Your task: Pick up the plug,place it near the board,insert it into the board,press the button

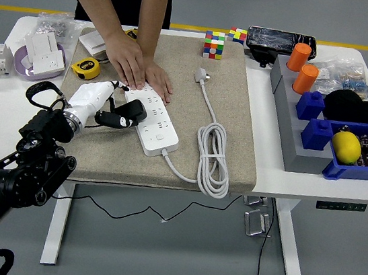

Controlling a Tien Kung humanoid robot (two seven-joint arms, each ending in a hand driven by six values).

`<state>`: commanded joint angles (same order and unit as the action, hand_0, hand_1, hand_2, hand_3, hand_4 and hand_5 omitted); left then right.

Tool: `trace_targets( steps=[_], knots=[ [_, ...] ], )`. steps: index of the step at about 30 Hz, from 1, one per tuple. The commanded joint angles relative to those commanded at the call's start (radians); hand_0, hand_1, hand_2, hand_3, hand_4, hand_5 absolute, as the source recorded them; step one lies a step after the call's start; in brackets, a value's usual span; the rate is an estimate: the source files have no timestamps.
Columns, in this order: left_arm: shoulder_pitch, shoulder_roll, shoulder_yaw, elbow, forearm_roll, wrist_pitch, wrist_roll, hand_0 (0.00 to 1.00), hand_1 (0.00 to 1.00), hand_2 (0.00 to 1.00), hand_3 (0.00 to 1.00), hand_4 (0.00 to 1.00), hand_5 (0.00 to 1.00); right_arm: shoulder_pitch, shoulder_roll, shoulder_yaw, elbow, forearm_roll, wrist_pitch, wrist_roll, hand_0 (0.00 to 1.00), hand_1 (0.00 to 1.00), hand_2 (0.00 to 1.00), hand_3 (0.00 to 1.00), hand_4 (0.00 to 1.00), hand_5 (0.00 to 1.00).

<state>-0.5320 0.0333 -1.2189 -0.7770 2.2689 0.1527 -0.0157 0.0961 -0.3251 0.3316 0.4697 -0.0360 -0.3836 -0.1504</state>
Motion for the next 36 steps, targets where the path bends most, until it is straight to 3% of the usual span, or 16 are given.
trace_targets(
  steps=[36],
  knots=[
    [-0.009,-0.005,0.002,-0.002,0.0,-0.005,0.001,0.747,0.828,0.785,0.808,0.998,0.534,0.004,-0.001,0.003,0.001,0.0,0.001,0.0,0.889,0.858,0.83,0.837,0.998,0.998]
  ],
)
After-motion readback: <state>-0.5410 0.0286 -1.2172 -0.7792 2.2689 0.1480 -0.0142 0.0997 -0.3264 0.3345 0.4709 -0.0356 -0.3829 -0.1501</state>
